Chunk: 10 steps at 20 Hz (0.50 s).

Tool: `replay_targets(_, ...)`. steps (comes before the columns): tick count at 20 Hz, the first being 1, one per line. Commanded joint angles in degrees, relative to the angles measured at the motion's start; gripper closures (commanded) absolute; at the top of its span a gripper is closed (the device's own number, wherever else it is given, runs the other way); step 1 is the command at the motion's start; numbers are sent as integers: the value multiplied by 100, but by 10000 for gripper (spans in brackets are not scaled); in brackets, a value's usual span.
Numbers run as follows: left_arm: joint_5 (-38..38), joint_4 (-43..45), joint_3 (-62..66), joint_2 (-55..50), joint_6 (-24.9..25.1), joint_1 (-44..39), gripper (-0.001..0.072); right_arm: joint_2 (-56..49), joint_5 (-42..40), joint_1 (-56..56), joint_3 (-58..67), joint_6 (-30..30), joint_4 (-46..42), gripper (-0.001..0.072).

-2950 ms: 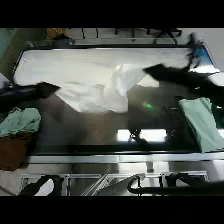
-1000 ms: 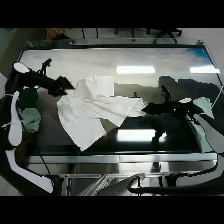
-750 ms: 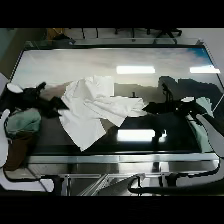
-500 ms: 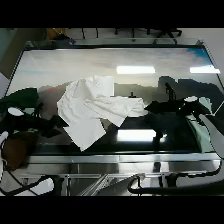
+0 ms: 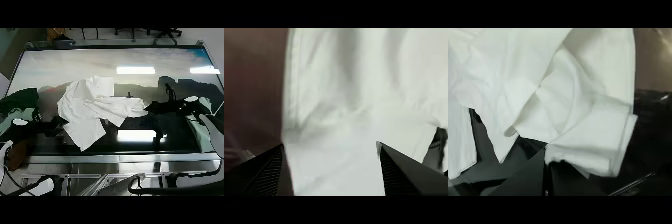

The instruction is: Fold the shirts.

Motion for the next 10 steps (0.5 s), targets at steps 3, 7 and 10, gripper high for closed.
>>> replay_targets(3,-203,-743,654,-866,691,-350,693,4,48,0,0,-31,9,693)
replay_targets(7,-1091,-796,1331,-518,680,-291,695,138,809,-9,50,-35,684,693)
replay_targets(10,-1963,-1419,2347,531,667,-101,696,614,1665,-286,654,-37,2389,694)
